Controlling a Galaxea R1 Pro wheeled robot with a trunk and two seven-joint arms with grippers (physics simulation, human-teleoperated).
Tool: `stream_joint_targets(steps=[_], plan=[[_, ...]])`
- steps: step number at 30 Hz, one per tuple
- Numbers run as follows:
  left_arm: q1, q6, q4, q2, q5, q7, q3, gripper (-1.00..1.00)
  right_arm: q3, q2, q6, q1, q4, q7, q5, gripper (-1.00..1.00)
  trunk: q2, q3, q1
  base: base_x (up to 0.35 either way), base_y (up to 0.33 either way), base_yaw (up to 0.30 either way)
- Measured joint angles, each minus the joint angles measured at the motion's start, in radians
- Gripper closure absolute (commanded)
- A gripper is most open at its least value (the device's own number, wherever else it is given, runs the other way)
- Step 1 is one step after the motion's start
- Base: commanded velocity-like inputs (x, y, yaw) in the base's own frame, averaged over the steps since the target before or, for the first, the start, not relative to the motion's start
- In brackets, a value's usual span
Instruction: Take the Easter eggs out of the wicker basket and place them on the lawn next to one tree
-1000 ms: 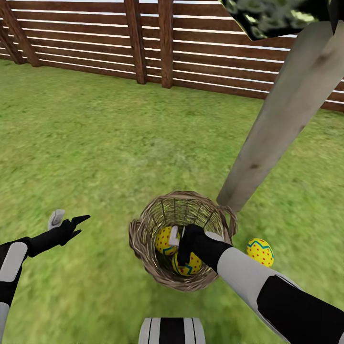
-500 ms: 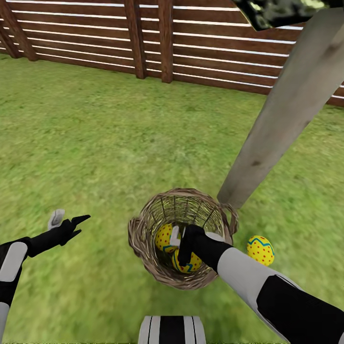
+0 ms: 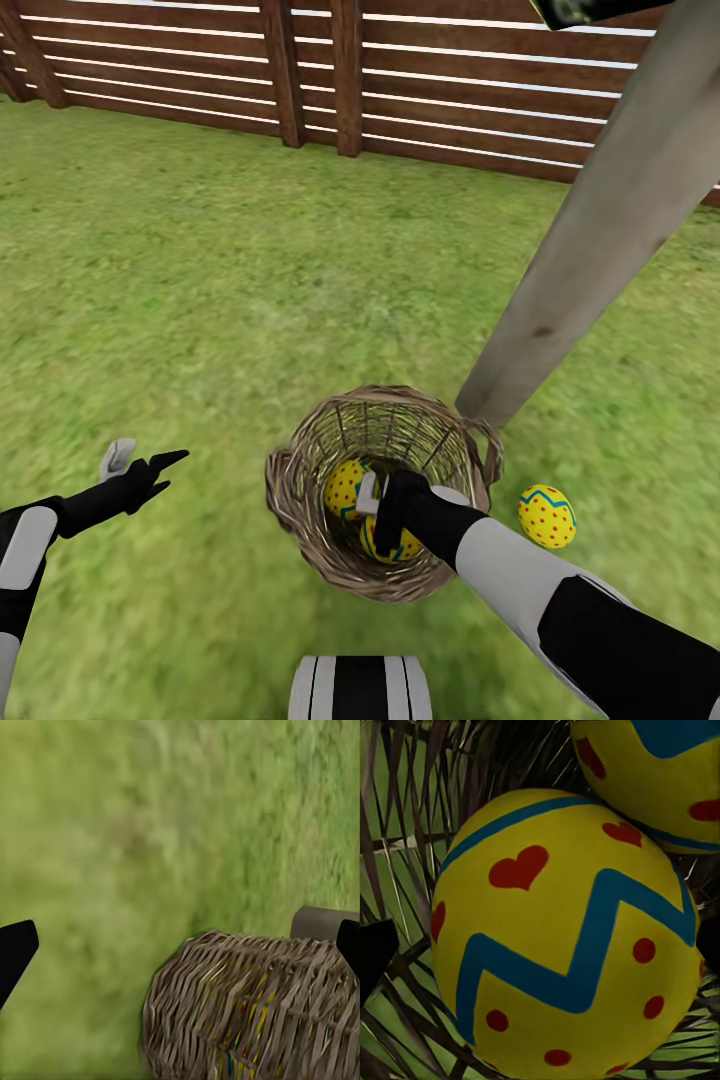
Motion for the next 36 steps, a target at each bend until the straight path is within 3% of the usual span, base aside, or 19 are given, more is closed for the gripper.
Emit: stream_joint_targets(steps=[9,20,21,29,36], plan=[[0.000,0.000,0.000,0.000,0.001,-0.001,0.000,-1.00,0.001,0.003,0.063,0.000,0.000,-0.040,-0.001,-1.00,0.000,-0.004,0.000,0.000,0.000,0.000],[0.000,0.000,0.000,0.000,0.001,-0.001,-0.001,-1.00,0.006,0.007,0.060,-0.001,-0.007,-0.035,0.005,-1.00,-0.003,-0.042,0.005,0.000,0.000,0.000],[0.000,0.000,-0.001,0.000,0.001,-0.001,-0.001,-1.00,0.006,0.007,0.060,-0.001,-0.007,-0.035,0.004,1.00,-0.003,-0.042,0.005,0.000,0.000,0.000],[0.000,0.000,-0.001,-0.002,0.001,-0.001,-0.001,-1.00,0.008,0.008,0.061,-0.001,-0.055,-0.033,0.015,1.00,-0.004,-0.069,0.008,0.000,0.000,0.000],[0.000,0.000,0.000,-0.001,0.004,-0.001,0.000,-1.00,0.008,0.008,0.063,-0.001,-0.026,-0.033,0.007,1.00,-0.004,-0.058,0.007,0.000,0.000,0.000]])
